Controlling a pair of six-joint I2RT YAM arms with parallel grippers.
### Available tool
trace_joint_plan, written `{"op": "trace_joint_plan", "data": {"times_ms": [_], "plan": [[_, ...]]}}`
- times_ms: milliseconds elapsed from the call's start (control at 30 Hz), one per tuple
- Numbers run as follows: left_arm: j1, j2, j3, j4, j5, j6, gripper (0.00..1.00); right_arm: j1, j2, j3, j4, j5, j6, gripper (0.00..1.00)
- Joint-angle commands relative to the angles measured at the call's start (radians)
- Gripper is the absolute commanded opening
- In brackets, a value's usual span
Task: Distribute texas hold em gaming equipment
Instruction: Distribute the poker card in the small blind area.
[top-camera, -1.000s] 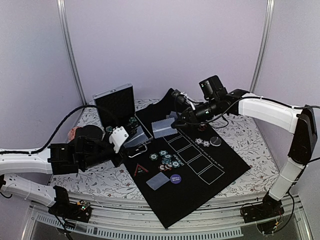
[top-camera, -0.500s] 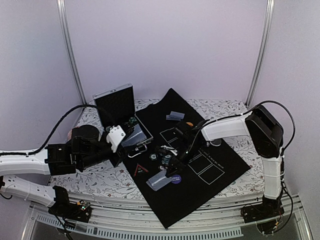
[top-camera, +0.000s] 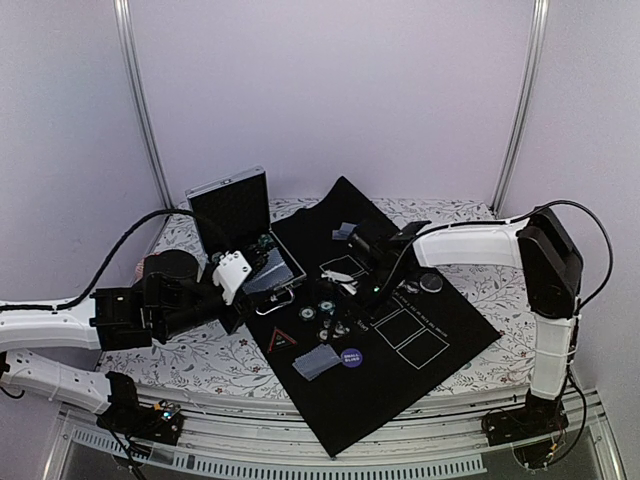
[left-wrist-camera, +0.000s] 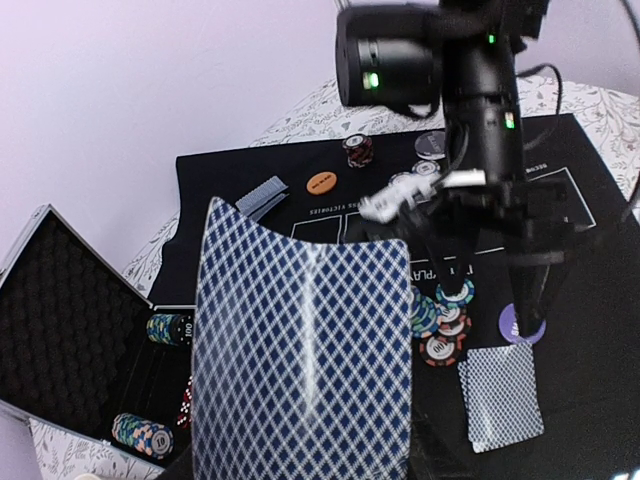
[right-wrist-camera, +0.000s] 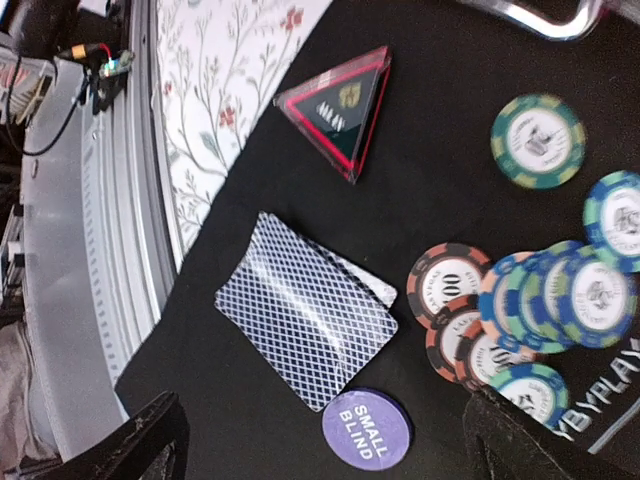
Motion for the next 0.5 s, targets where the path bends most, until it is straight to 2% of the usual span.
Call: {"op": "trace_joint_plan", "data": {"times_ms": [0,133,267,367,467], "plan": [[-0.009,0.007,0.001,0.011,-0.004,0.007,0.42,-0.060,-0.200,0.053,0.083,0.054,0.023,0.99],[-0.010,0.018,0.004,0.016,0.006,0.007,0.42,-0.080,-0.295,0.001,0.284,-0.052,0.086,0.99],[-0.010,0.033,0.013,0.021,0.019,0.010,0.42,-0.072,-0.302,-0.047,0.526,-0.200,0.214,0.99],[-0.010,0.044,0.020,0.024,0.024,0.015,0.42,-0.043,-0.279,-0.055,0.650,-0.197,0.302,0.99],[-0.010,0.050,0.022,0.034,0.030,0.020,0.42,-0.013,-0.233,-0.018,0.657,-0.172,0.311,0.99]]}}
